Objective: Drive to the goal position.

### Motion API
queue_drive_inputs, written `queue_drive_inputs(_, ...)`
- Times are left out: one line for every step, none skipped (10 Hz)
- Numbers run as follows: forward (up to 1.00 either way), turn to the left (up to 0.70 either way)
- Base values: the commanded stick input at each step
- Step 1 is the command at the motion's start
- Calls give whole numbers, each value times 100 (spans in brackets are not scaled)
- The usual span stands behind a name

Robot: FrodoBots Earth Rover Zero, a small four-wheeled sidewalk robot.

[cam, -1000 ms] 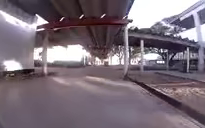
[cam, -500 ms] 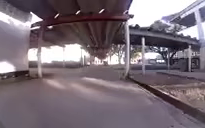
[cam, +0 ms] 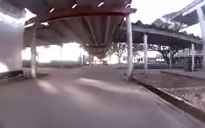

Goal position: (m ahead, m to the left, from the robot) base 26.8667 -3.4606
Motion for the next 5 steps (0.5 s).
queue_drive_inputs(85,0)
queue_drive_inputs(85,0)
queue_drive_inputs(85,0)
queue_drive_inputs(85,0)
queue_drive_inputs(85,0)
